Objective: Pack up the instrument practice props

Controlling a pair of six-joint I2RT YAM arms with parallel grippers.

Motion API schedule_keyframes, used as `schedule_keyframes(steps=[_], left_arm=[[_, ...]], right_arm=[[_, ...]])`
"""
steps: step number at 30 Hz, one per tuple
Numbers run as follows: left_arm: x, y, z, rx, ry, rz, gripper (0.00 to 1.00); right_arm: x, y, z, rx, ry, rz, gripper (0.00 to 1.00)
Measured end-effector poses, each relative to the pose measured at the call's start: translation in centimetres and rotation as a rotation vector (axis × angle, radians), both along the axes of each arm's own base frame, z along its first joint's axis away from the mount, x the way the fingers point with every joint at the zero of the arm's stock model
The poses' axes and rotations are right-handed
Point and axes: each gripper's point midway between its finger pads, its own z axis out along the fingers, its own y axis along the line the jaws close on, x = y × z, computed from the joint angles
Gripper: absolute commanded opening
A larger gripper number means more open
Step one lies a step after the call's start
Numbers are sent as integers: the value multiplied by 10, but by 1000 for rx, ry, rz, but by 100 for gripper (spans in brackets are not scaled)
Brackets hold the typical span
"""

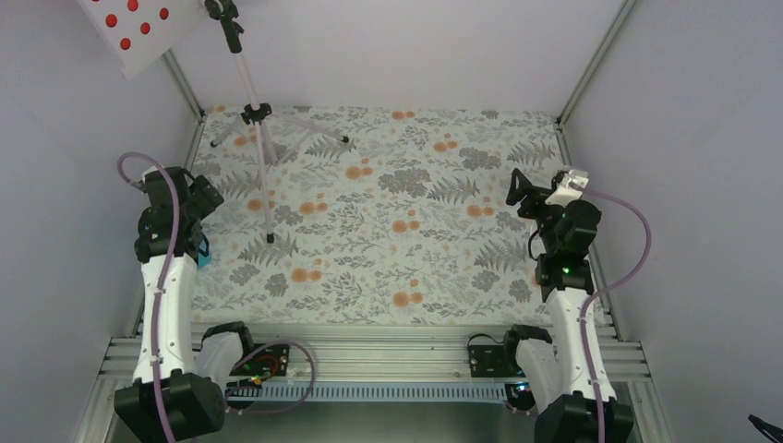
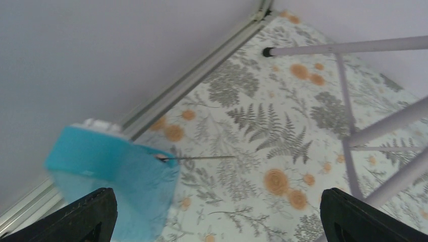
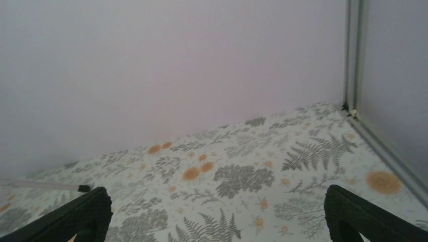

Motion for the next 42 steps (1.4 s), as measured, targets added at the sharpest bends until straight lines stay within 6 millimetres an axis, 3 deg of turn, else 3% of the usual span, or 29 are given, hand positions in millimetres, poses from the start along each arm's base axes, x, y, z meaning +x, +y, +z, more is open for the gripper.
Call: schedule_keyframes(steps=[6, 13, 19, 21, 25, 30, 34, 42], left_arm=[[-26, 18, -5, -26, 36, 141, 100], [-41, 48, -18, -5, 102, 289, 100], [-52, 65, -12, 44, 106, 362, 100], [-52, 71, -14, 55, 119, 368, 100], [-46, 83, -31, 55, 168, 351, 91], [-34, 81, -44, 38, 185, 280, 80], [-27, 80, -52, 32, 209, 246, 79], [-22, 81, -44, 60, 183, 218, 74]], right_arm=[[1, 10, 0, 29, 22, 66, 100], [-1, 18, 5, 42, 23, 118, 100], [2, 24, 5, 51, 45, 154, 100], [3, 27, 4, 55, 53, 170, 99], [3, 31, 5, 60, 56, 198, 100], [2, 32, 5, 61, 57, 203, 100], [1, 34, 7, 61, 54, 213, 100], [-2, 37, 12, 60, 39, 230, 100]])
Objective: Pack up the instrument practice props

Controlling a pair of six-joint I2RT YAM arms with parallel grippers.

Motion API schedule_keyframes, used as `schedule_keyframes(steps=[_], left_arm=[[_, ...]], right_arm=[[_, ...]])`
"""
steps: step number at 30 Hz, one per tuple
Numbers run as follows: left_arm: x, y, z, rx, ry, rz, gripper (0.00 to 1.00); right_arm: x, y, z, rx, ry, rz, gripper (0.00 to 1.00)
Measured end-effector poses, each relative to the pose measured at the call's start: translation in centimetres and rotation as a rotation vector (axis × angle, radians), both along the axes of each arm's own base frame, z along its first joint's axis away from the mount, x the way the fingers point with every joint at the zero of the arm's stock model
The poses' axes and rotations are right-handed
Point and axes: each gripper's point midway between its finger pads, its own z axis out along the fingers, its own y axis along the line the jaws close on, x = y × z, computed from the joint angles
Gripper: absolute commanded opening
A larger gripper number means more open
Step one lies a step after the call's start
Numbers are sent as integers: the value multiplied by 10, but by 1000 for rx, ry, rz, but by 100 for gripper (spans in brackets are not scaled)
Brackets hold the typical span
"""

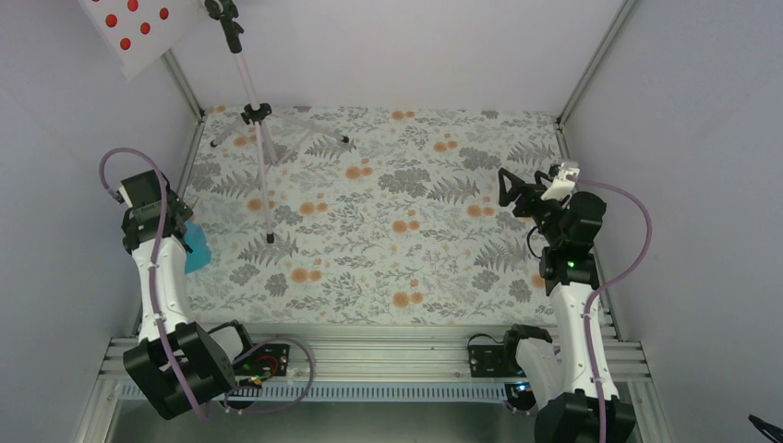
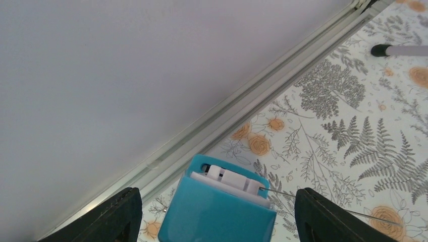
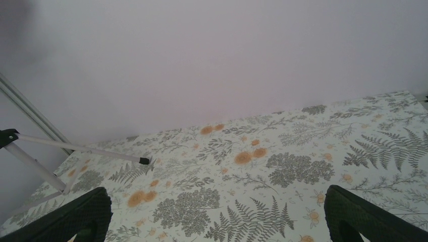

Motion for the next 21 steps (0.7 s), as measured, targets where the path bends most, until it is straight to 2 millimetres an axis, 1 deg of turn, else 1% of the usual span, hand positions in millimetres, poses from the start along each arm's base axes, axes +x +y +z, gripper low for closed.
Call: schedule_keyframes(steps=[3, 5, 9, 11, 15, 18, 21], left_arm=[[0, -2, 4, 15, -22, -15, 73], [1, -4, 2, 17, -33, -29, 72], [4, -4, -8, 17, -13, -55, 69], [6, -3, -13, 17, 4, -63, 65], [9, -2, -15, 27, 13, -80, 52], [15, -1, -13, 37, 5, -100, 37], [18, -2, -12, 41, -1, -120, 33]], right_arm=[[-1, 2, 0, 6, 1, 13, 99], [-1, 4, 0, 10, 1, 23, 100], [-2, 7, 0, 17, 3, 39, 100], [-1, 8, -1, 22, 7, 51, 100], [4, 11, -8, 38, 32, 73, 99], [8, 12, -16, 52, 58, 84, 100], [10, 15, -19, 63, 71, 100, 99]])
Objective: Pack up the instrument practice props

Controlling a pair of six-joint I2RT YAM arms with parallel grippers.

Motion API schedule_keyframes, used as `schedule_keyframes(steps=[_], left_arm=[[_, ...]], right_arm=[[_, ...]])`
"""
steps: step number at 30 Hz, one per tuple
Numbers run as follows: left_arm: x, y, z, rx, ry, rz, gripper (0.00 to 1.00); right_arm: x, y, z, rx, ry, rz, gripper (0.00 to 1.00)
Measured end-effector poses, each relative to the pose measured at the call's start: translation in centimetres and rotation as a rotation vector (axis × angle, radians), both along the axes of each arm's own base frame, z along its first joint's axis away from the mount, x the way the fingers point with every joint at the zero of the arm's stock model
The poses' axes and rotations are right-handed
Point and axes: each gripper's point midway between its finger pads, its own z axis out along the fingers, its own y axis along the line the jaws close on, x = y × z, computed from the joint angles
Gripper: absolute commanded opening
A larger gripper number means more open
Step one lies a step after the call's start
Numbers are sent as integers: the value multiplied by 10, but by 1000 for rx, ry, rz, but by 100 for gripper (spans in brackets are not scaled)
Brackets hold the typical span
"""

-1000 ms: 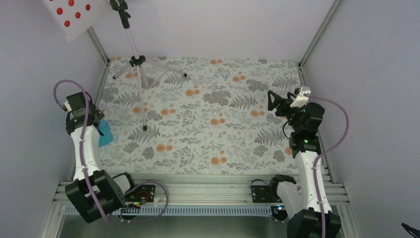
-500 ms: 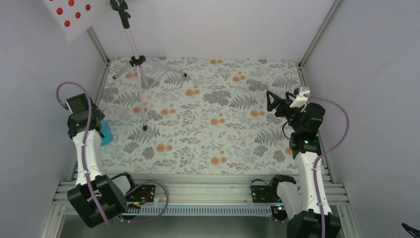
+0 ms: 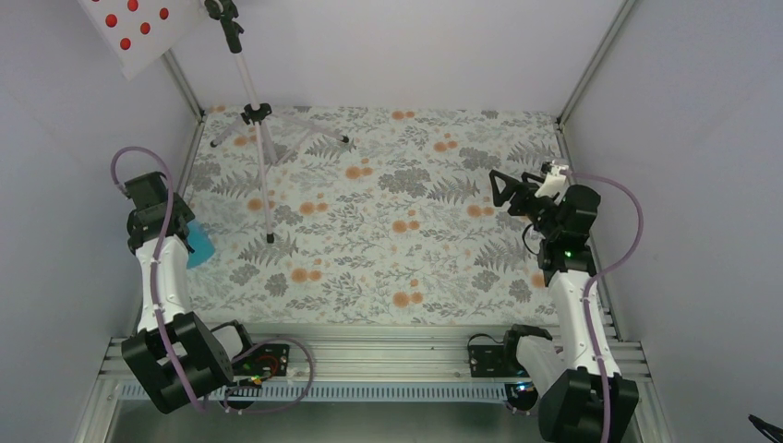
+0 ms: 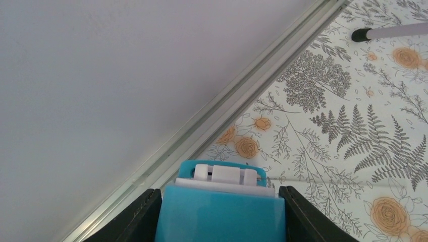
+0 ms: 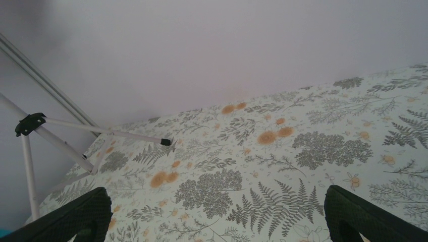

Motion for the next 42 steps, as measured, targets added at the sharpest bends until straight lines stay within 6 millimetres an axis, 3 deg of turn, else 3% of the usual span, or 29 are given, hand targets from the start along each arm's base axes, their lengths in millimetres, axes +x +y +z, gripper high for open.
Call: schedule_keyframes(steps=[7, 15, 17, 23, 27, 29, 35, 42], left_arm=[[11, -23, 1, -3, 1, -105, 33], [38, -92, 1, -11, 3, -340, 30], [41, -99, 0, -17, 4, -349, 28], [53, -92, 1, -33, 24, -278, 28], [54, -92, 3, -27, 37, -284, 28], [54, -93, 4, -18, 51, -304, 28], [47, -111, 19, -7, 73, -405, 24], [46, -156, 62, -13, 7, -583, 21]], right_arm=[[6, 3, -9, 11, 23, 23, 99], [19, -10, 0, 49, -41, -60, 99], [28, -19, -10, 94, -16, -116, 100], [76, -45, -51, 146, 145, -270, 98], [129, -50, -24, 129, 144, -282, 99], [140, -48, -10, 130, 118, -273, 99], [160, -39, 26, 119, 88, -241, 99], [161, -36, 47, 72, 84, -222, 100]])
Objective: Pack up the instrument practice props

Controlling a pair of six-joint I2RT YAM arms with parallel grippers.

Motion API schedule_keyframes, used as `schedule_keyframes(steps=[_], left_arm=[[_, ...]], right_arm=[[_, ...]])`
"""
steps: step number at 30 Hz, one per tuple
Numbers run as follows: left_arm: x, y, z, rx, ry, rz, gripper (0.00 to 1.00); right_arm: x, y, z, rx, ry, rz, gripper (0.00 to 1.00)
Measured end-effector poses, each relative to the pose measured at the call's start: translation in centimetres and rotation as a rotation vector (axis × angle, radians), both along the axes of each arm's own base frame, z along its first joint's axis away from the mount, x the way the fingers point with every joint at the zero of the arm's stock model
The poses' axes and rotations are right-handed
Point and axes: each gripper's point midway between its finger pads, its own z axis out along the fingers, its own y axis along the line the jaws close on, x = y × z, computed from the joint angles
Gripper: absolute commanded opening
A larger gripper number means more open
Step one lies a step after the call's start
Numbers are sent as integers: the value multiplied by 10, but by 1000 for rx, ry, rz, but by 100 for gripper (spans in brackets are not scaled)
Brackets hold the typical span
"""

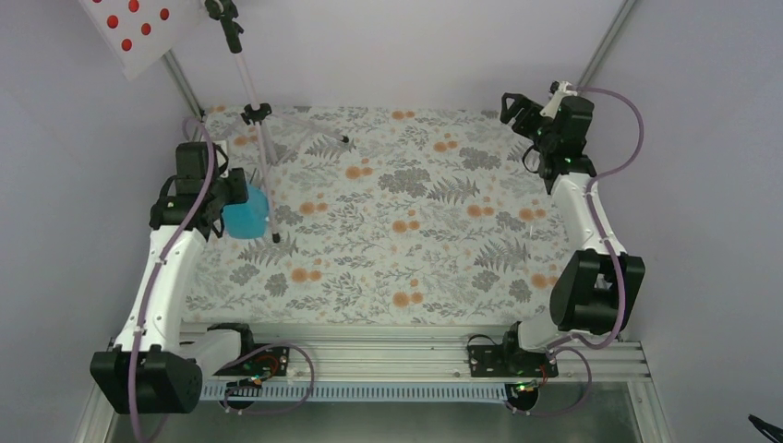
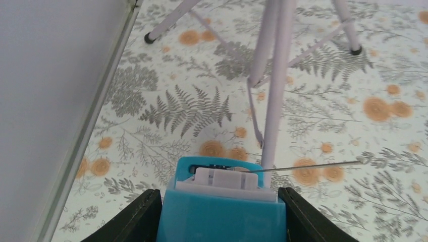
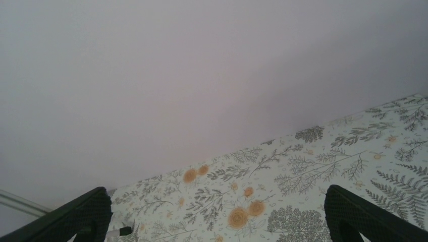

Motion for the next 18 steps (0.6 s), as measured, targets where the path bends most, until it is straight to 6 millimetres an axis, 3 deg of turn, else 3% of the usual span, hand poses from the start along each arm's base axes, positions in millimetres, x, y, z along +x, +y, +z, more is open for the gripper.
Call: schedule_keyframes(steps=[6, 10, 14, 18], left_arm=[[-8, -45, 31, 12, -15, -140, 21], [-11, -113, 42, -33, -17, -340, 18], [-5, -174, 32, -52, 29, -482, 18], [-6, -216, 16, -59, 55, -565, 18]], right_arm=[[7, 5, 6, -18, 28, 39, 99], [7, 7, 1, -14, 58, 49, 99], [6, 8, -4, -15, 87, 57, 99], [4, 8, -3, -27, 80, 61, 99]])
